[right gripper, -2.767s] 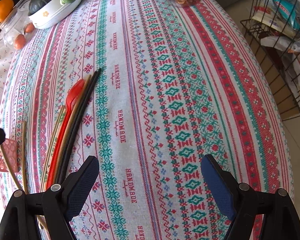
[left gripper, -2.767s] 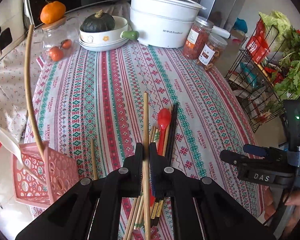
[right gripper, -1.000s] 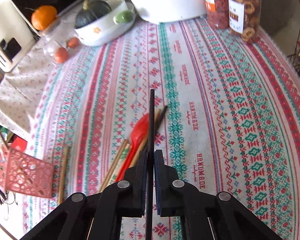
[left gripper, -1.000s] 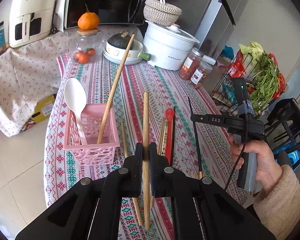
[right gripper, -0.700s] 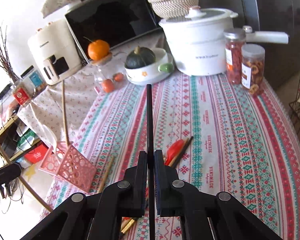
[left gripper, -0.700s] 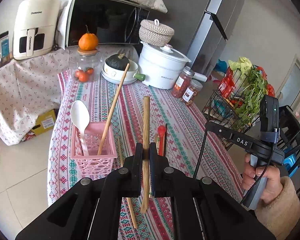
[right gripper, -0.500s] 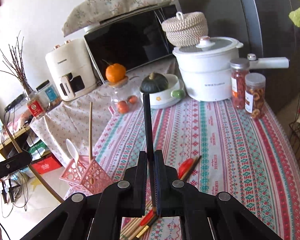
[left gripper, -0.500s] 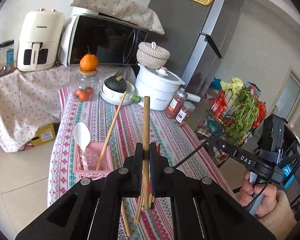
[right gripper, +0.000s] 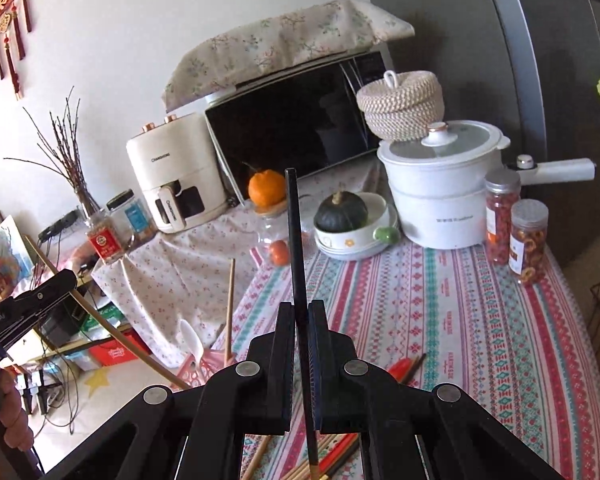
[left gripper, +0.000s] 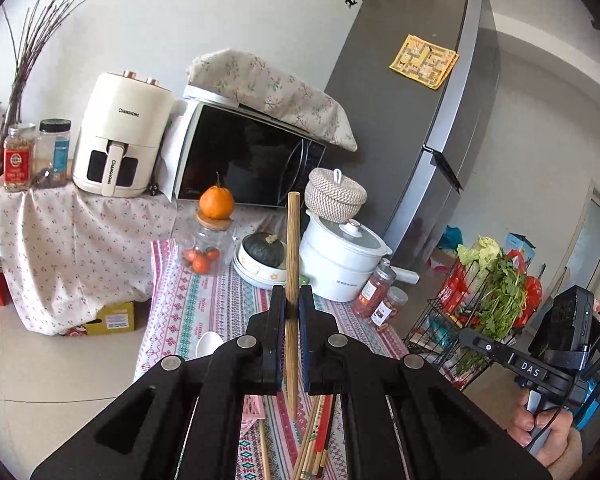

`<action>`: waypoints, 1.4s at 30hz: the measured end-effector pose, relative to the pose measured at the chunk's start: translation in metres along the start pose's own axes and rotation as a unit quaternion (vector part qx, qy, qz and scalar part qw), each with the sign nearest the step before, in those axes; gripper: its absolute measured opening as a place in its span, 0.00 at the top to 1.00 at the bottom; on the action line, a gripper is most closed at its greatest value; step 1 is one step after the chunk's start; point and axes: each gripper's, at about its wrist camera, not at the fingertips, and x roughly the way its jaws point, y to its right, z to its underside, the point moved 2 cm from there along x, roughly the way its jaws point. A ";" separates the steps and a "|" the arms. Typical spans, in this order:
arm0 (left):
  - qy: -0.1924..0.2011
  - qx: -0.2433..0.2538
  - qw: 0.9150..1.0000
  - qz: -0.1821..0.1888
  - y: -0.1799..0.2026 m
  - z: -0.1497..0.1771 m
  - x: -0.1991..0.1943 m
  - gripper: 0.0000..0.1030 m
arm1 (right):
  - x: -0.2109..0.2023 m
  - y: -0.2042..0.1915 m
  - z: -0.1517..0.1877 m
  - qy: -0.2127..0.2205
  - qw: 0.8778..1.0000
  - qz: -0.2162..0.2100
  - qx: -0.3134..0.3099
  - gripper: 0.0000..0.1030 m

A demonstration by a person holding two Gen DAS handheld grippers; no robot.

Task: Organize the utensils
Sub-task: 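Drop the wooden chopstick into the basket with the left tool while the right tool carries the black chopstick over, then lower the black chopstick into the pink basket and open the right tool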

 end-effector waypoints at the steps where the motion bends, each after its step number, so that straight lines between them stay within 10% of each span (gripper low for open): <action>1: 0.006 -0.004 1.000 -0.007 -0.004 -0.002 -0.001 0.94 | -0.001 -0.002 0.000 0.001 1.000 -0.003 -0.001 0.96; 10: 0.024 0.035 0.997 -0.071 -0.015 -0.002 0.018 0.94 | 0.006 -0.027 -0.008 0.008 0.999 -0.036 -0.005 0.96; 19: -0.042 0.069 0.990 -0.113 -0.027 0.019 0.071 0.94 | 0.026 -0.050 -0.010 -0.003 0.998 -0.058 -0.010 0.96; 33: -0.090 0.060 0.988 -0.111 -0.037 0.032 0.113 0.92 | 0.043 -0.066 -0.014 -0.003 0.997 -0.075 0.011 0.96; 38: -0.072 0.032 0.991 -0.106 -0.040 0.027 0.102 0.43 | 0.045 -0.069 -0.017 0.005 0.997 -0.076 0.020 0.96; 42: -0.067 0.027 0.992 -0.108 -0.045 0.022 0.087 0.42 | 0.048 -0.071 -0.020 0.009 0.996 -0.080 0.026 0.96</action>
